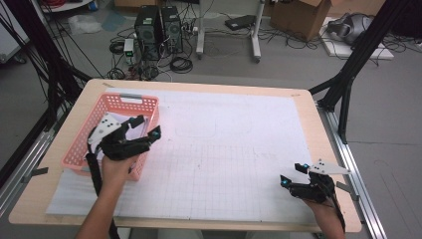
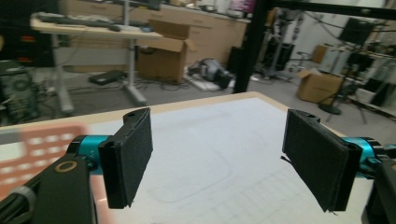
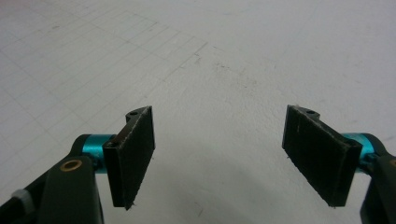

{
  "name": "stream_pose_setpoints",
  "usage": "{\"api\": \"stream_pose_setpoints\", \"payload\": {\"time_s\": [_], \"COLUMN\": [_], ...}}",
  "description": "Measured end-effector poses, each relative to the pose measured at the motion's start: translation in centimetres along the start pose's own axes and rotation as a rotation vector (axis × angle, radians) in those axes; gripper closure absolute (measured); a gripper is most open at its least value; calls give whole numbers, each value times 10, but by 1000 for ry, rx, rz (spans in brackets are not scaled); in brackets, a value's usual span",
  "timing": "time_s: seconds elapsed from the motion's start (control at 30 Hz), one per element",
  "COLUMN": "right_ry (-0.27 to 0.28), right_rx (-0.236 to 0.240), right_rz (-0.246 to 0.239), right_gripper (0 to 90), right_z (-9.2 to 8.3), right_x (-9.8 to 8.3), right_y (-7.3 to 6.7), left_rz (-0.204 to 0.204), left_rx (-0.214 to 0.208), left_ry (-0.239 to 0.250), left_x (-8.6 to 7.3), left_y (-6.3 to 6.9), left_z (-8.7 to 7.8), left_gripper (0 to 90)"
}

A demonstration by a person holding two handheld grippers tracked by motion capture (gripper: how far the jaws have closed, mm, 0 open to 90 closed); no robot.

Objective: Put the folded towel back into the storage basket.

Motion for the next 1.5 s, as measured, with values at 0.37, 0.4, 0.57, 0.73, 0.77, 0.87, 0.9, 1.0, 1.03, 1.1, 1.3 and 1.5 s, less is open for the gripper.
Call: {"api": "stream_pose_setpoints", "payload": {"time_s": [0.37,0.4,0.57,0.73,0.77,0.87,0.9,1.0,1.03,1.1,1.3,1.5], "right_ry": [25,26,42,53,55,55,52,46,48,48,42,48], "right_rx": [9,9,10,8,5,5,5,5,6,7,11,6], "right_rz": [-14,-13,-12,-13,-19,-16,-17,-19,-22,-19,-28,-20], "right_gripper": [241,239,232,231,231,230,226,224,224,224,223,224], "right_z": [-3,-4,-5,-7,-7,-7,-7,-6,-5,-5,-2,-4], "right_x": [0,0,1,1,1,1,1,1,1,2,2,3], "right_y": [1,1,1,1,1,0,0,-1,-1,-3,-5,-3], "left_rz": [53,54,73,66,69,68,69,65,65,65,48,51], "left_rx": [-140,-151,-186,-202,-203,-206,-206,-203,-202,-203,-197,-185], "left_ry": [-30,-39,-76,-123,-129,-139,-141,-156,-157,-161,-166,-172], "left_x": [-41,-43,-55,-71,-73,-76,-77,-81,-82,-83,-86,-87], "left_y": [73,76,85,89,90,91,90,90,90,90,85,84], "left_z": [29,30,34,37,37,37,38,38,37,35,35,33], "left_gripper": [260,260,260,260,260,260,260,260,260,262,262,263]}}
Point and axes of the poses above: each handheld gripper's, and its own axes: z roughly forward along the jaws, x roughly out of its top, y roughly to its right, the point moved 4 cm from there along z, roughly forward along the jaws, and after that the axes turned 7 degrees about z, right-handed, at the moved point
